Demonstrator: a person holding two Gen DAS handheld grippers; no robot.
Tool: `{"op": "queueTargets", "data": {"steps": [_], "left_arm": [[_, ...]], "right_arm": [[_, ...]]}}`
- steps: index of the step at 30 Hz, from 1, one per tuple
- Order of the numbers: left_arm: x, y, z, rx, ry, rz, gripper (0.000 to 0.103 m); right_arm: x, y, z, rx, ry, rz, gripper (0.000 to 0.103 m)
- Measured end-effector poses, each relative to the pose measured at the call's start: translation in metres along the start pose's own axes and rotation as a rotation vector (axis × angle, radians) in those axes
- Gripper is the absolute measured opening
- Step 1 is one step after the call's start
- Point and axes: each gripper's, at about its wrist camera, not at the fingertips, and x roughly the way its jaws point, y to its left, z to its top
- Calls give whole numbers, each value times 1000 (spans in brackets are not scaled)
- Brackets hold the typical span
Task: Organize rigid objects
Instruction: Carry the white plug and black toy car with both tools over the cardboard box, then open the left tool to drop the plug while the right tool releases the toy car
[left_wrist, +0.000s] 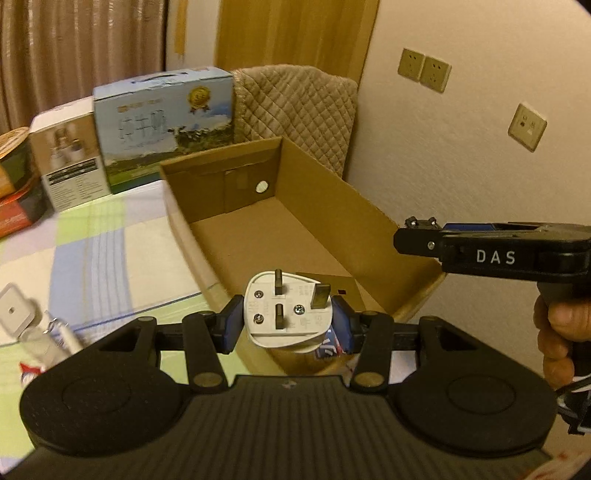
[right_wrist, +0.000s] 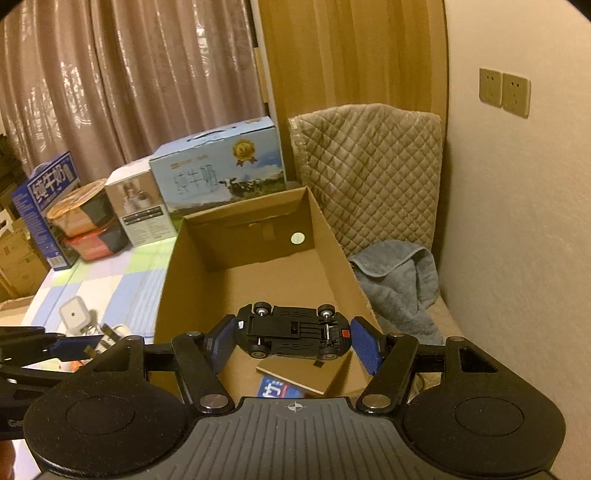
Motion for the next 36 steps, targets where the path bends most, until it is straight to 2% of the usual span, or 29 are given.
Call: {"op": "queueTargets", "data": {"steps": [7,20,21,22,23,36], "left_arm": [[35,-3,8,39,31,-4,45],[57,-4,11,71,61,-6,45],[57,-5,11,79,54,1,47],[55,-7,11,88,43,17,55],[53,-7,10,89,37,30,55],[18,21,7,13,-8,77,55]], "right_arm": [[25,-9,-1,18,30,-3,63],[39,-14,-1,32,40,-13,63],[40,-15,-1,35,40,-11,63],[39,-16,-1,38,39,-10,63],[39,-15,-1,40,37,-10,63],[41,-1,-5,39,62,32,63]]}}
